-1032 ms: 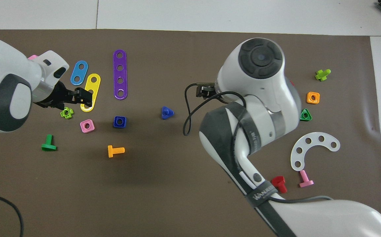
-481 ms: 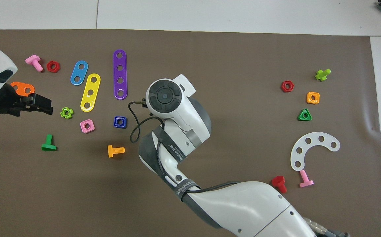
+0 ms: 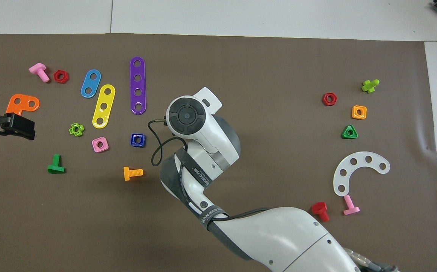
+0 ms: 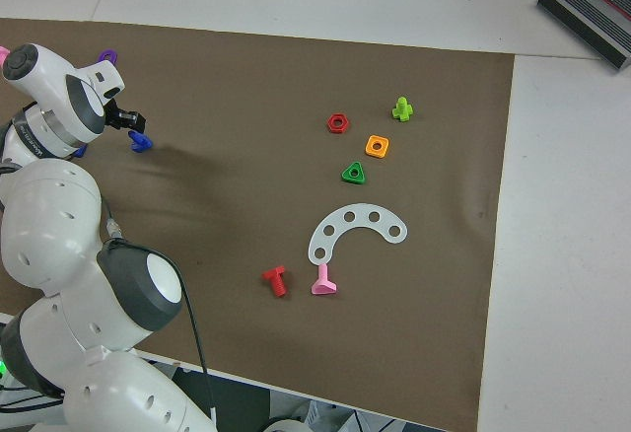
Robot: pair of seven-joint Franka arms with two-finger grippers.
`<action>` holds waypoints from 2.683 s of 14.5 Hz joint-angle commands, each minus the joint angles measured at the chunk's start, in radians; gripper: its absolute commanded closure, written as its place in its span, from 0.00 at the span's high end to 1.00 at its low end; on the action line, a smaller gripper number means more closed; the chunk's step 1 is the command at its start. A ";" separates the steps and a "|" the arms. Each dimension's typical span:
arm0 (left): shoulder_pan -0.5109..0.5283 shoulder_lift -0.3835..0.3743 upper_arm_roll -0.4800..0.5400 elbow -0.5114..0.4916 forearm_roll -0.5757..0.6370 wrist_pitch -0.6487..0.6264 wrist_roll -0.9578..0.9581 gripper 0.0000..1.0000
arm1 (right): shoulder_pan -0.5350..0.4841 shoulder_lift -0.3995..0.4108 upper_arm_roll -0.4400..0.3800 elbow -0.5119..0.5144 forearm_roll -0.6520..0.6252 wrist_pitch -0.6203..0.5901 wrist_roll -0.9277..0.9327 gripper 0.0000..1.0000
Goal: Unscrew and place screws in storage area
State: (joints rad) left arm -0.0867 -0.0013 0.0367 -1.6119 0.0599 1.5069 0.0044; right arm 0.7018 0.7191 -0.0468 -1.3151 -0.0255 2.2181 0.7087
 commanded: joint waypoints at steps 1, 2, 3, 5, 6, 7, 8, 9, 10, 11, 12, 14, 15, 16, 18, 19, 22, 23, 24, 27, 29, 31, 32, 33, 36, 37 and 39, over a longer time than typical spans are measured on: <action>-0.013 -0.005 0.005 0.001 0.031 -0.010 -0.003 1.00 | -0.002 -0.021 0.004 -0.067 -0.017 0.054 -0.021 0.61; -0.008 -0.006 0.005 0.001 0.026 -0.005 0.000 1.00 | -0.002 -0.021 0.004 -0.067 -0.017 0.054 -0.022 0.59; -0.005 -0.006 0.005 0.001 0.021 0.006 0.002 1.00 | 0.001 -0.021 0.004 -0.067 -0.017 0.054 -0.022 0.58; -0.004 -0.005 0.006 -0.002 0.021 0.026 0.003 1.00 | 0.001 -0.021 0.004 -0.067 -0.017 0.054 -0.023 0.54; -0.004 -0.005 0.006 -0.008 0.021 0.038 0.005 1.00 | 0.002 -0.021 0.004 -0.067 -0.019 0.054 -0.023 0.48; -0.004 -0.005 0.005 -0.008 0.020 0.052 0.005 1.00 | 0.002 -0.021 0.004 -0.067 -0.017 0.054 -0.023 0.39; -0.008 -0.005 0.005 -0.008 0.015 0.061 0.005 1.00 | 0.002 -0.021 0.004 -0.067 -0.019 0.054 -0.023 0.17; -0.011 -0.005 0.005 -0.010 0.006 0.071 0.003 1.00 | 0.002 -0.021 0.005 -0.067 -0.016 0.054 -0.025 0.00; -0.014 -0.003 0.006 -0.010 -0.006 0.082 -0.004 1.00 | 0.005 -0.021 0.005 -0.065 -0.013 0.048 -0.025 0.00; -0.015 -0.003 0.005 -0.007 -0.006 0.076 -0.006 1.00 | 0.001 -0.023 0.005 -0.064 -0.014 0.045 -0.026 0.00; -0.015 0.000 0.005 0.001 -0.011 0.075 -0.006 1.00 | -0.004 -0.023 0.005 -0.053 -0.014 0.035 -0.034 0.00; -0.015 0.012 0.003 0.012 -0.022 0.073 -0.006 1.00 | -0.018 -0.024 0.005 -0.038 -0.004 0.026 -0.060 0.00; -0.005 0.015 -0.009 0.030 -0.020 0.067 -0.009 1.00 | -0.034 -0.024 0.005 -0.027 -0.004 0.026 -0.074 0.00; 0.011 0.020 -0.033 0.052 -0.020 0.062 -0.011 1.00 | -0.047 -0.038 0.005 -0.026 -0.002 0.031 -0.078 0.00; 0.056 0.046 -0.087 0.082 -0.022 0.047 -0.011 1.00 | -0.115 -0.117 0.005 -0.051 0.001 0.020 -0.118 0.00; 0.094 0.046 -0.115 0.093 -0.023 0.044 -0.011 1.00 | -0.169 -0.169 0.005 -0.087 0.002 -0.001 -0.174 0.00; 0.134 0.038 -0.161 0.104 -0.022 0.047 -0.011 1.00 | -0.335 -0.305 0.005 -0.229 0.015 -0.015 -0.400 0.00; 0.128 0.032 -0.159 0.102 -0.020 0.047 -0.011 1.00 | -0.390 -0.335 0.005 -0.284 0.044 -0.015 -0.488 0.00; 0.125 0.030 -0.159 0.101 -0.020 0.047 -0.011 1.00 | -0.444 -0.357 0.005 -0.335 0.074 -0.009 -0.571 0.00; 0.125 0.018 -0.162 0.089 -0.018 0.047 -0.009 1.00 | -0.571 -0.406 0.005 -0.478 0.171 0.031 -0.771 0.00; 0.131 0.015 -0.162 0.076 -0.018 0.050 0.000 1.00 | -0.599 -0.434 0.005 -0.577 0.200 0.096 -0.833 0.00; 0.133 0.011 -0.162 0.066 -0.020 0.053 0.002 1.00 | -0.616 -0.445 0.005 -0.643 0.200 0.141 -0.860 0.00; 0.133 0.003 -0.162 0.060 -0.020 0.049 0.003 1.00 | -0.617 -0.448 0.004 -0.664 0.200 0.152 -0.873 0.00; 0.134 0.001 -0.161 0.052 -0.022 0.052 0.006 1.00 | -0.620 -0.449 0.004 -0.670 0.200 0.152 -0.882 0.00; 0.139 -0.038 -0.152 -0.032 -0.034 0.072 0.069 1.00 | -0.625 -0.452 0.004 -0.693 0.200 0.159 -0.879 0.58; 0.156 -0.048 -0.152 -0.052 -0.038 0.082 0.084 1.00 | -0.625 -0.452 0.004 -0.685 0.200 0.158 -0.873 1.00; 0.162 -0.049 -0.152 -0.056 -0.064 0.081 0.091 1.00 | -0.619 -0.452 -0.001 -0.646 0.196 0.143 -0.862 1.00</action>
State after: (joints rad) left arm 0.0504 -0.0046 -0.1100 -1.6136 0.0321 1.5702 0.0646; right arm 0.0971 0.2970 -0.0592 -1.9623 0.1497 2.3583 -0.1346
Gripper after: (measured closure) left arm 0.000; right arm 0.546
